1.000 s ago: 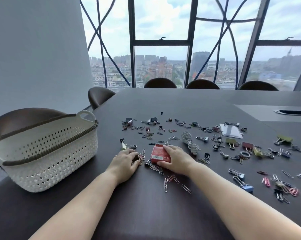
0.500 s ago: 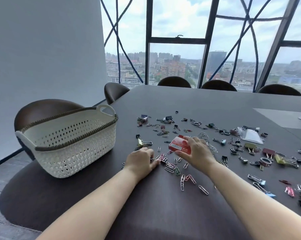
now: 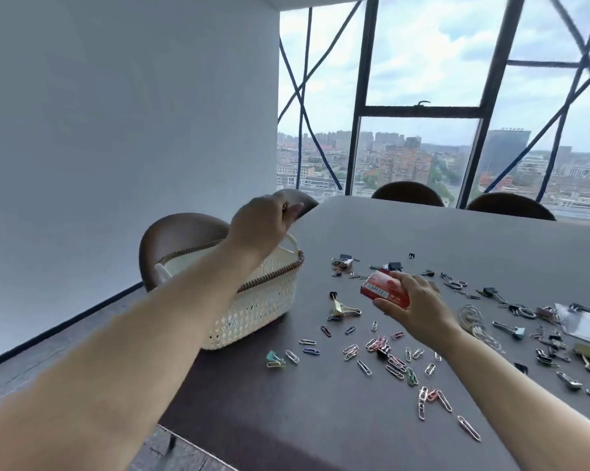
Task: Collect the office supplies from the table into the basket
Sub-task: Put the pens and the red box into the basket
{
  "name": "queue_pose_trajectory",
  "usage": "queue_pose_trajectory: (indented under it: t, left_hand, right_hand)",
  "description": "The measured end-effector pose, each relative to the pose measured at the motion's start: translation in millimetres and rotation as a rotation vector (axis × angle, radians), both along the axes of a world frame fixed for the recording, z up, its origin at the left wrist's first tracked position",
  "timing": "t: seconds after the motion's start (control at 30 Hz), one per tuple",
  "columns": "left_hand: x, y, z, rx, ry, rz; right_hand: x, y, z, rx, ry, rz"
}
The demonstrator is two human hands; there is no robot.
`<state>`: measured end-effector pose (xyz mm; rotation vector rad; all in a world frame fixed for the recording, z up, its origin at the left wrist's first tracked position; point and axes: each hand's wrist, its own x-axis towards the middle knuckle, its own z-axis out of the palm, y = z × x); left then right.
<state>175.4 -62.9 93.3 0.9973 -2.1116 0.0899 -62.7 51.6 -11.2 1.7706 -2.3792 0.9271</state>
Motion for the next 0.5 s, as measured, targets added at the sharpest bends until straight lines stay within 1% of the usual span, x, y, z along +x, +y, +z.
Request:
queue_pose_trajectory:
  t: [0.07, 0.13, 0.2, 0.23, 0.33, 0.4, 0.43, 0.5]
  left_hand:
    - [17.7, -15.5, 8.9, 0.117, -0.12, 0.085]
    - [28.3, -25.3, 2.1, 0.319, -0.295, 0.116]
    - [34.9, -35.9, -11.6, 0.512, -0.368, 0.062]
    - [36.9, -42.9, -17.8, 0.567, -0.382, 0.023]
    - [42.6, -51.6, -27.9, 0.702, -0.42, -0.059]
    - [46.0, -52.5, -32.7, 0.763, -0.41, -0.032]
    - [47.5, -52.6, -34.6, 0.761, -0.399, 0.005]
    - [49.0, -53.6, -36.1, 0.686, -0.439, 0.08]
  right_hand:
    - [7.5, -7.8, 1.7, -0.016, 0.007, 0.021]
    - [13.7, -12.7, 1.8, -0.021, 0.004, 0.031]
    - [18.5, -15.0, 0.3, -0.03, -0.007, 0.043]
    - [20.2, -15.5, -0.4, -0.034, -0.013, 0.05]
    - [21.9, -15.6, -2.4, -0.037, -0.008, 0.059]
    - [21.6, -15.4, -2.2, -0.035, -0.008, 0.053]
    - [21.7, -15.6, -1.9, -0.035, -0.01, 0.049]
    - [23.7, -16.6, -2.1, -0.031, -0.014, 0.047]
